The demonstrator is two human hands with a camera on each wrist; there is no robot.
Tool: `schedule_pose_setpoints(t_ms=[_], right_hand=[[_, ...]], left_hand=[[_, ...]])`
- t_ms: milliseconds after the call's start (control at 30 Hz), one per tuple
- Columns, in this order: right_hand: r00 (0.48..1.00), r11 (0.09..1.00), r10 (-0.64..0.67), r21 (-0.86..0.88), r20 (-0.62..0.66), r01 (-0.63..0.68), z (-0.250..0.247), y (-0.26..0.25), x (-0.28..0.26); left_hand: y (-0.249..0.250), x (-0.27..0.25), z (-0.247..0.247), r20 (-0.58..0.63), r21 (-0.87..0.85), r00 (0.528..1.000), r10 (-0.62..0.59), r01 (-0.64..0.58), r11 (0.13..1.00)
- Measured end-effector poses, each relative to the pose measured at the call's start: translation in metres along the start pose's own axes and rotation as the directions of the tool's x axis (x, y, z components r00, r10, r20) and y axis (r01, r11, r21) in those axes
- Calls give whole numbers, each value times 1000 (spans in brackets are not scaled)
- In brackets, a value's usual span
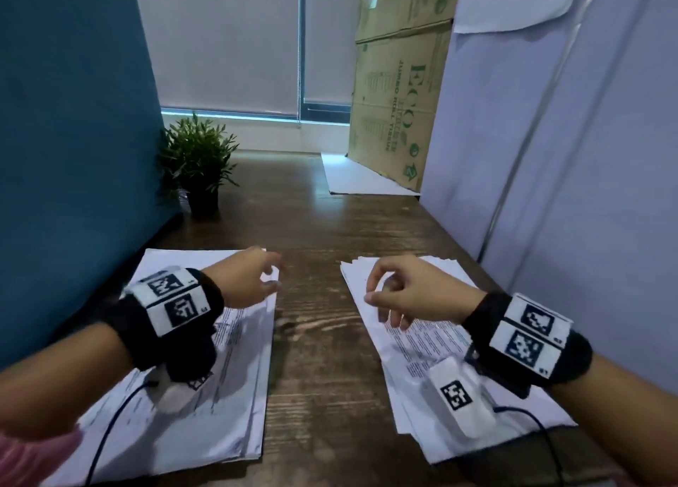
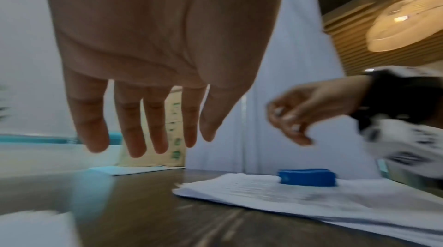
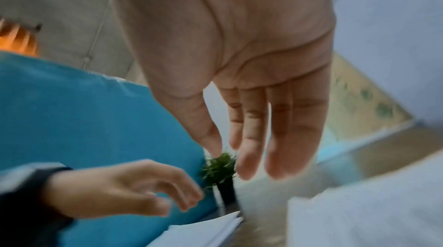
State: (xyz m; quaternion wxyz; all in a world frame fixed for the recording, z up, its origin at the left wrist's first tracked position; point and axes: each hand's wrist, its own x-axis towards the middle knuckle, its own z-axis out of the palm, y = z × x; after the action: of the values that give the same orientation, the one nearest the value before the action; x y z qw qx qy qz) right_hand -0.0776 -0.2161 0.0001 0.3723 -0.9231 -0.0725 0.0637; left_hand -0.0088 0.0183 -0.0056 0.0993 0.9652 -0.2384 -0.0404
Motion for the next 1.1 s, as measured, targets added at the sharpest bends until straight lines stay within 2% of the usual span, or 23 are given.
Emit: schedule_pose_setpoints(t_ms=[67,133,200,300,367,433,500,600,733,767,833,900,967,1033,1100], right_hand=[[982,954,-21,-297,-185,-36,-21,22,-2],[961,865,-26,-489,-275,-116,-36,45,-4],[962,782,24,-594,-273,-188,-45,65,-7],[956,690,200,-662,-215,-293,-51,88,-11],[945,671,286,-670,-161,-317,-51,99,-14],[938,668,326,-673,-118,-317,-49,107,-17],[937,674,335,-668,-102,-314,-47,111,-19],[943,694,317,-654,-100,-302,-48,113,-21],[929,806,359,-474,-86,-355,-56,105,-21],[925,849,375,-376,-68,-372,-58,100,-20],[907,904,420,-73,-29,-421,-57,92,-17],[884,840,464,291,52,-458,-54,82,-14],[886,718,432,530,170,-452,-49,75,-9],[899,689,373,580,231,-435,-42,68,-4],[919,775,325,493,224,-395,-31,63,6]], left_hand=[[39,-1,10,26,21,989,145,-145,989],[73,-1,25,54,7,959,278,-279,960],[101,-2,40,103,-13,915,391,-392,920],[133,-6,58,233,37,841,489,-510,859],[149,-8,68,329,93,817,473,-526,845],[155,-8,79,423,145,814,398,-494,857],[156,-6,87,498,180,798,339,-478,860],[156,-7,91,530,196,784,323,-484,853],[161,-19,85,558,211,759,336,-521,827],[163,-22,82,576,203,740,346,-540,817],[167,-28,77,603,176,707,370,-570,802],[170,-35,71,628,149,675,387,-592,792],[171,-41,70,642,102,642,419,-613,783],[170,-45,68,674,108,574,465,-699,706],[168,-44,67,688,98,534,491,-739,666]])
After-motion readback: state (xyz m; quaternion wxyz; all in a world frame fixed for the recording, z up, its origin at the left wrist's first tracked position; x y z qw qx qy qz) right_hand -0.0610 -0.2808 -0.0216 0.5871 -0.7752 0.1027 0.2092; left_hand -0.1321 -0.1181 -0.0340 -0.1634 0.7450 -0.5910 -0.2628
